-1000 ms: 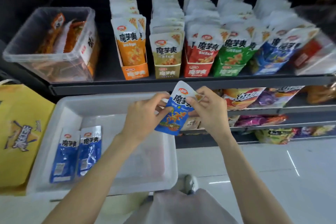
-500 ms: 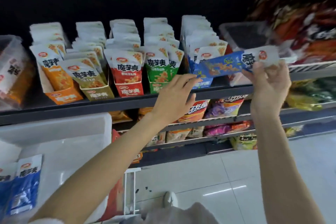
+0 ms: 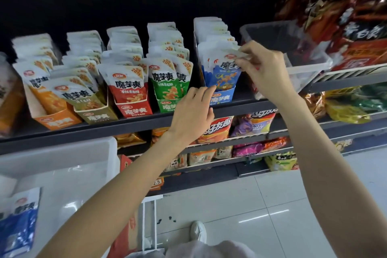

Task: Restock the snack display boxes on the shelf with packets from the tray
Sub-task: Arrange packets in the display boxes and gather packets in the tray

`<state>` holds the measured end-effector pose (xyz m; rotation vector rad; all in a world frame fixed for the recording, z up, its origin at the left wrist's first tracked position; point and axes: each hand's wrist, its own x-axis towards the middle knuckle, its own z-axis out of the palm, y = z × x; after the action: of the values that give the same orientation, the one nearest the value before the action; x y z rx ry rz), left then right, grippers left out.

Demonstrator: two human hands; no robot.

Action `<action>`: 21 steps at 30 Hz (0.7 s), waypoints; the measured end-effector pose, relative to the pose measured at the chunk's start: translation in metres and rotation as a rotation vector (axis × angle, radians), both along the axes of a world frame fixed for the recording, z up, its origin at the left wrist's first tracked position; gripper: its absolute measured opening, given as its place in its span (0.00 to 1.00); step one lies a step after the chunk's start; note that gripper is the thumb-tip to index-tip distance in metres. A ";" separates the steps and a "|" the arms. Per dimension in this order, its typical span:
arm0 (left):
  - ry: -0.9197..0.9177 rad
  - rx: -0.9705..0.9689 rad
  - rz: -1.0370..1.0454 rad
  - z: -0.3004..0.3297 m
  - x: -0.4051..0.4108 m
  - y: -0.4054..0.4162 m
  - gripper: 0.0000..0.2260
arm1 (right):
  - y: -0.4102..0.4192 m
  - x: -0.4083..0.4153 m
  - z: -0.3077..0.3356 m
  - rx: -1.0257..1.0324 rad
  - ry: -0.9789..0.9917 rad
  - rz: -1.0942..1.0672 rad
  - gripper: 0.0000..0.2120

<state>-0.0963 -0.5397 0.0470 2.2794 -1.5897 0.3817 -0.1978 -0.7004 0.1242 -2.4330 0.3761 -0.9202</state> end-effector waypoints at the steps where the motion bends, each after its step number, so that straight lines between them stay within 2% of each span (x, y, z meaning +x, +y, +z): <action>1: -0.002 0.000 0.000 0.000 0.000 0.000 0.23 | -0.001 0.005 0.001 -0.022 0.039 -0.028 0.08; 6: -0.027 -0.021 -0.019 0.000 0.002 0.000 0.21 | -0.004 0.015 -0.018 0.028 0.166 -0.279 0.13; 10: -0.038 -0.026 -0.041 0.000 0.005 -0.001 0.20 | -0.003 0.015 -0.025 0.029 0.128 -0.274 0.11; 14: -0.035 -0.008 -0.051 0.001 0.004 -0.001 0.19 | 0.010 0.019 -0.027 -0.089 0.107 -0.235 0.09; 21: 0.068 0.060 -0.083 0.008 0.007 0.004 0.22 | 0.021 0.020 -0.035 0.198 -0.022 -0.398 0.15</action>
<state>-0.0895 -0.5359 0.0546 2.2365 -1.6767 0.2364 -0.1779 -0.6791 0.0887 -2.2031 0.9216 -1.0147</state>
